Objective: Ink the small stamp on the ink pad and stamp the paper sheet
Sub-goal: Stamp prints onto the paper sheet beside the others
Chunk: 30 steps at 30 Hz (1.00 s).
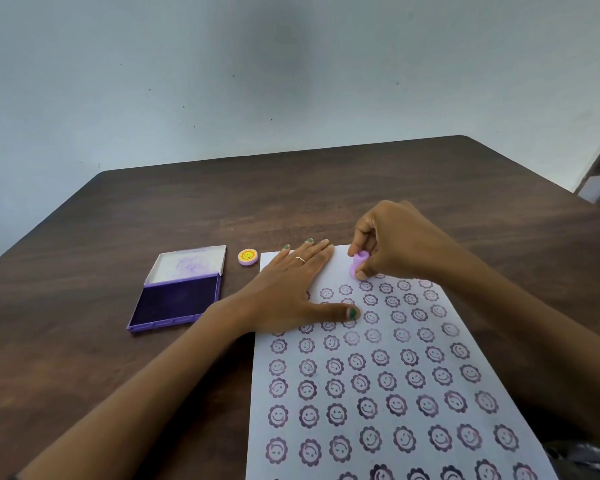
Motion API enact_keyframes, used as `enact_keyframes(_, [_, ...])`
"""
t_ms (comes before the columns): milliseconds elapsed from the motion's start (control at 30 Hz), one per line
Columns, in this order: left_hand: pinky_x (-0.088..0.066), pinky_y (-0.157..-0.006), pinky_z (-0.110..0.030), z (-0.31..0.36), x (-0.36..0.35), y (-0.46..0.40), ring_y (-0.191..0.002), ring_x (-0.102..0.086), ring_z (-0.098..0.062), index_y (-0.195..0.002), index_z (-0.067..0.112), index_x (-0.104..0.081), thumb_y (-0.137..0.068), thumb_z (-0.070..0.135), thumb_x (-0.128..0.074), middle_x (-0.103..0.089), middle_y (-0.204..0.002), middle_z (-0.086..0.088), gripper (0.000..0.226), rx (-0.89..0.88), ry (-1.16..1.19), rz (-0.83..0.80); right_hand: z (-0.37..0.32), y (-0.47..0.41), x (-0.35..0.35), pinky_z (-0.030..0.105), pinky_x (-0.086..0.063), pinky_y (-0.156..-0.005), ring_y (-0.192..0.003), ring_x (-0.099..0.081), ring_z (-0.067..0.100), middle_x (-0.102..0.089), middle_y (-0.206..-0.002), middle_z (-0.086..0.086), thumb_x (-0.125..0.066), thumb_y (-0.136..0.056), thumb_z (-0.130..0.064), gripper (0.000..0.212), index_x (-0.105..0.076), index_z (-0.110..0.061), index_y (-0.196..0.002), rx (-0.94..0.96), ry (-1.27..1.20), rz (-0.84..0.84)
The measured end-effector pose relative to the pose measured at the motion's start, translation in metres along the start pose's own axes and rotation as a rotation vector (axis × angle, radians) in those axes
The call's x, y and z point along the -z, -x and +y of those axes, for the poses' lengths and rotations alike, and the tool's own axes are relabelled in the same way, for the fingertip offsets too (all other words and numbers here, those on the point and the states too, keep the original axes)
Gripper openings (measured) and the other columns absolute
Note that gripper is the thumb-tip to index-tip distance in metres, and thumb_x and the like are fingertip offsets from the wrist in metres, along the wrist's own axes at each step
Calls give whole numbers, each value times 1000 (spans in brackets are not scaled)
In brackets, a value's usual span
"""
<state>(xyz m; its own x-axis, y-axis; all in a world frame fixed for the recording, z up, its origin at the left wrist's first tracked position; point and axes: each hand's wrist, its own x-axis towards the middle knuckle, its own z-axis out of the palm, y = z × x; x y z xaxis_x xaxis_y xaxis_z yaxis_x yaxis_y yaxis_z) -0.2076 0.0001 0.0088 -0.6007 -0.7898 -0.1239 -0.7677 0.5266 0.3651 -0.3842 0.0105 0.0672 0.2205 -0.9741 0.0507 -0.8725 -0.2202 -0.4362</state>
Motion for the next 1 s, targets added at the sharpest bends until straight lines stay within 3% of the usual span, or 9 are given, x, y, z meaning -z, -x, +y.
enact_keyframes(333, [6, -116, -30, 2, 1, 2, -144, 5, -6, -150, 23, -2, -66, 76, -38, 1, -160, 7, 106, -9, -2, 11, -5, 2, 1, 31, -55, -75, -75, -64, 14, -71, -80, 2, -84, -58, -14, 25, -72, -14, -79, -36, 20, -6])
enact_keyframes(467, [5, -118, -33, 2, 1, 2, -145, 5, -7, -150, 22, -3, -74, 71, -44, 1, -160, 7, 99, -1, -12, 14, -9, 1, -2, 27, -49, -67, -73, -61, 14, -65, -75, 0, -83, -60, -13, 21, -71, -14, -76, -20, 71, -11])
enact_keyframes(567, [5, -118, -33, 4, 1, 2, -145, 5, -7, -150, 22, -3, -77, 67, -47, 1, -160, 7, 97, 0, -15, 13, -9, 1, -1, 29, -51, -70, -73, -62, 14, -65, -74, -2, -83, -59, -13, 21, -71, -15, -76, -42, 65, -5])
enact_keyframes(1000, [6, -116, -31, 1, 0, 0, -145, 4, -7, -150, 22, -3, -75, 70, -45, 0, -160, 7, 99, -7, -15, 32, -11, -1, -3, 30, -51, -72, -79, -63, 17, -71, -87, 5, -83, -61, -13, 20, -69, -14, -75, -50, 90, -14])
